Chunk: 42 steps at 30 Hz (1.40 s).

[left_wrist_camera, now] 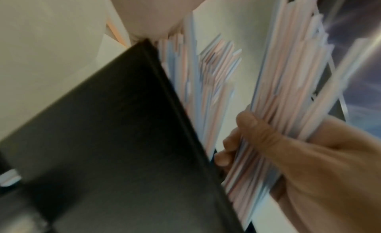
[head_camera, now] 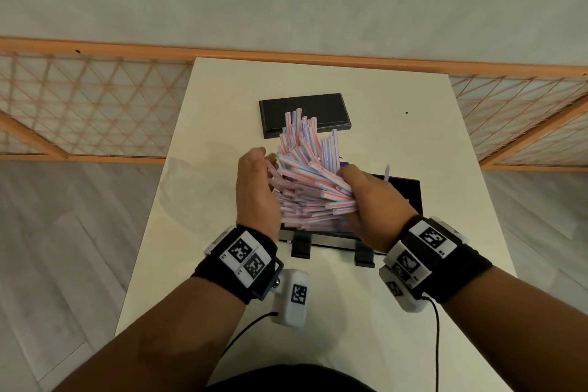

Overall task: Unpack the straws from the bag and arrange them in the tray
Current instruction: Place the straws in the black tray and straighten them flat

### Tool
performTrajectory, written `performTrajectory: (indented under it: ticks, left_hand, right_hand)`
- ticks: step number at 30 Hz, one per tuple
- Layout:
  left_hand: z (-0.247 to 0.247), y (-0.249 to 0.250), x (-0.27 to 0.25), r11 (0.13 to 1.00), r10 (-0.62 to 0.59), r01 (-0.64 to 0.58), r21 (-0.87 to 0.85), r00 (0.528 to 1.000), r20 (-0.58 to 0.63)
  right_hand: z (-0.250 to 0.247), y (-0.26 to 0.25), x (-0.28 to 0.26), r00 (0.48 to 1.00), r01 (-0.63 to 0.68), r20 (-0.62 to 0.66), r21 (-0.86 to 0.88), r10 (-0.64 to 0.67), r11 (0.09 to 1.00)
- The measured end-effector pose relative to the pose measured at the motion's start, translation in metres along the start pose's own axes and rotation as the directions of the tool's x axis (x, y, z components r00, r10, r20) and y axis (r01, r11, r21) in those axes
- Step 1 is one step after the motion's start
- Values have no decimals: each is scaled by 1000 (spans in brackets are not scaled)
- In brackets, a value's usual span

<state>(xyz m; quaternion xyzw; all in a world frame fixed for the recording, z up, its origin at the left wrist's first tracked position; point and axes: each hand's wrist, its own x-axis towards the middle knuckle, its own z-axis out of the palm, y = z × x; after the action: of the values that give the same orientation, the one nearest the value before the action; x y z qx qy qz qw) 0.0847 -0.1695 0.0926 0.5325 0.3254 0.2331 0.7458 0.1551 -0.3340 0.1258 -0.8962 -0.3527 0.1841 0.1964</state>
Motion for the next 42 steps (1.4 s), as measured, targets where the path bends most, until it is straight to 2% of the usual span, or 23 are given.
performTrajectory:
  ticks: [3, 8, 11, 13, 16, 20, 22, 24, 26, 28, 30, 32, 34, 37, 40, 42]
  left_hand:
    - [1, 7, 7, 996, -50, 49, -69, 999, -12]
    - [2, 2, 2, 999, -24, 24, 24, 1000, 1]
    - [3, -5, 1, 992, 22, -30, 125, 998, 61]
    - [6, -7, -2, 973, 42, -62, 222, 995, 95]
    - [8, -7, -3, 952, 47, -79, 297, 993, 113]
    - [11, -3, -5, 953, 23, -43, 299, 997, 70]
    - [9, -2, -4, 968, 12, -22, 250, 999, 42]
    - [6, -3, 1, 983, -54, 52, 174, 999, 6]
    - [0, -9, 9, 980, -133, 135, 148, 991, -28]
    - [-6, -19, 16, 968, -237, 238, 76, 971, -23]
    - [-11, -29, 17, 946, -324, 324, 9, 946, 12]
    - [-12, -37, 17, 935, -354, 354, 11, 934, 51]
    - [-13, -44, 18, 937, -348, 347, 23, 936, 59]
    - [-11, -43, 14, 955, -289, 285, 77, 957, 40]
    - [-3, -22, 3, 972, -186, 179, 154, 982, 27]
    - [3, -12, -1, 969, -178, 171, 177, 984, 23]
  right_hand:
    - [8, 5, -1, 999, -3, -53, 43, 5, 999]
    - [7, 18, -13, 973, -88, -216, 7, 87, 996]
    - [-2, 33, -20, 946, -262, -202, -14, 254, 965]
    - [-6, 45, -21, 906, -362, -231, 6, 354, 932]
    - [-14, 52, -15, 868, -394, -302, 63, 394, 917]
    - [-16, 53, 2, 913, -338, -251, -19, 323, 941]
    - [-21, 50, 2, 922, -248, -316, -32, 225, 968]
    - [-31, 41, -3, 899, -114, -430, -44, 84, 993]
    - [-41, 26, -11, 884, 4, -465, -106, -53, 994]
    - [-43, 7, -15, 897, 68, -429, -112, -110, 991]
    - [-37, -4, -17, 938, 44, -342, -39, -55, 998]
    - [-27, -5, -18, 971, -28, -236, -2, 27, 1000]
    - [-15, 2, -22, 994, -75, -81, -38, 72, 996]
    - [4, 12, -30, 978, -110, 177, -37, 114, 993]
    - [16, 17, -31, 976, -78, 195, -74, 91, 994]
    - [18, 17, -28, 984, -58, 166, -61, 68, 996]
